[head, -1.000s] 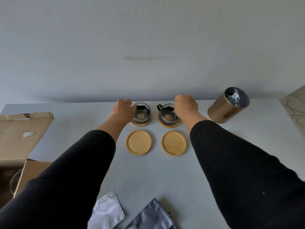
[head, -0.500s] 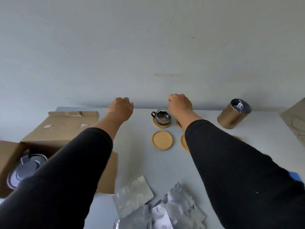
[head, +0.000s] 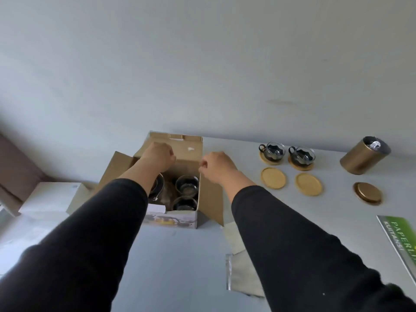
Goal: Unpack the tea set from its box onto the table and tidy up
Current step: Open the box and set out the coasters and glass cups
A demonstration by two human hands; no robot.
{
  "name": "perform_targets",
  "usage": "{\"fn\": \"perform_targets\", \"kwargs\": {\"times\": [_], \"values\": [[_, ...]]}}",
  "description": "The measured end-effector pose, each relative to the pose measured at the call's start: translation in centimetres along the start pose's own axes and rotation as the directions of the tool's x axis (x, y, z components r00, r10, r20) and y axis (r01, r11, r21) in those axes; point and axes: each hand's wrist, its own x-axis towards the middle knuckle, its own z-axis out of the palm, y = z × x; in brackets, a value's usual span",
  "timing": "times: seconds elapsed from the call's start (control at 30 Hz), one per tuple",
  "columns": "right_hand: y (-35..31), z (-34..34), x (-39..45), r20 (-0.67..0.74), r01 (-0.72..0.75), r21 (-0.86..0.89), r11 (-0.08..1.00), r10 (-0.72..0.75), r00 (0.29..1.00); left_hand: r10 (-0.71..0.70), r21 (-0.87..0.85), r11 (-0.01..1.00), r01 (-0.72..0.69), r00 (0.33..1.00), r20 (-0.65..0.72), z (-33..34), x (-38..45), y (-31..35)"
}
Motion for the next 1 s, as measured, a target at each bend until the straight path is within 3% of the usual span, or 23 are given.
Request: {"fn": "perform_targets", "kwargs": {"times": [0.23,0.53,0.67,1.0], "values": [[-2.2,4.4,-0.2,-0.001,0.140,-0.353,0.925,-0.149,0.989,0.038,0.074,0.996,-0.050,0.987,0.156,3.4,1.4,-1.7],[-3.1,6.4,0.2,0.194,0.113,-0.530,0.840,-0.010,0.981,-0.041,0.143,0.990,-0.002,0.954,0.297,5.6,3.1,-0.6],[-4.0,6.8,0.3,0.223,0.081,-0.547,0.834,0.052,0.973,-0.044,0.164,0.986,-0.010,0.947,0.318,6.0,3.9,-0.2],[-4.2,7.5,0.6,0.173,0.064,-0.584,0.809,0.047,0.984,-0.029,0.225,0.973,-0.047,0.946,0.324,7.0,4.1,-0.4]]}}
